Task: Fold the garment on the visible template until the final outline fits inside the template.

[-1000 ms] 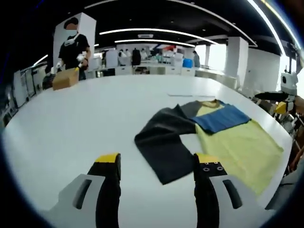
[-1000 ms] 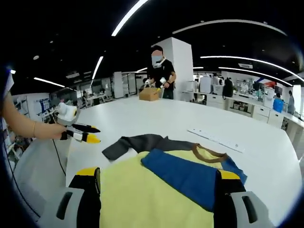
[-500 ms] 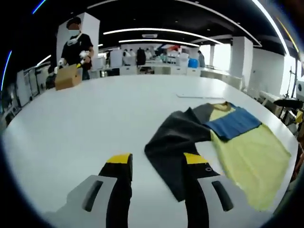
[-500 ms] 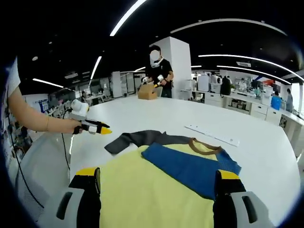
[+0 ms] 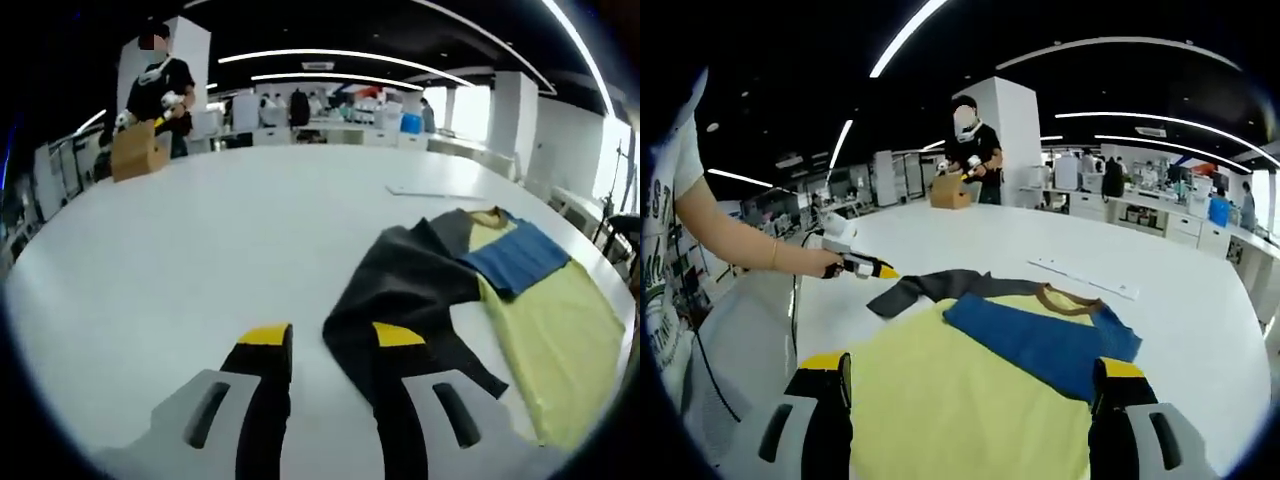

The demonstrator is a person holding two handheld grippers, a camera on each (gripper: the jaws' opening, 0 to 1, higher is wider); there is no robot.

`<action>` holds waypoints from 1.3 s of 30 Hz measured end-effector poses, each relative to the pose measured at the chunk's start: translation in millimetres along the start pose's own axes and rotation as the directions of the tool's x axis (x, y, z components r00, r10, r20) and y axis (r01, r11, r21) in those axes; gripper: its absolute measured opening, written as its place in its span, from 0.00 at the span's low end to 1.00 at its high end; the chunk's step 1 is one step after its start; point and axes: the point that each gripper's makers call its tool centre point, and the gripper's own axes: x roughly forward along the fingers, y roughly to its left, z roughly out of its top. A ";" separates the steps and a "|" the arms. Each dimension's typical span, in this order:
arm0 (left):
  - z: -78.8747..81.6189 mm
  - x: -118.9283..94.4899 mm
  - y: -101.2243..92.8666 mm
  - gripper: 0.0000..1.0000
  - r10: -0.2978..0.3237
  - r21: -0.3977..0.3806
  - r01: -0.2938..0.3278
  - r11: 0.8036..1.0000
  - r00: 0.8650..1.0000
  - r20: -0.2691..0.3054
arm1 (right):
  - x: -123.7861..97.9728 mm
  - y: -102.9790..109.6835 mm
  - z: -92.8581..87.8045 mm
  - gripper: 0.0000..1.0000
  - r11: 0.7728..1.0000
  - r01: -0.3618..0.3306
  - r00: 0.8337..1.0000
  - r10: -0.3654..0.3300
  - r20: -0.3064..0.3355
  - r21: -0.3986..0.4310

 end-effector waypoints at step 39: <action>-19.0 -7.2 -0.3 0.00 0.061 -0.117 -0.067 0.991 0.997 -0.056 | -5.8 -6.9 -18.5 0.99 0.999 0.050 0.998 -0.049 -0.044 0.011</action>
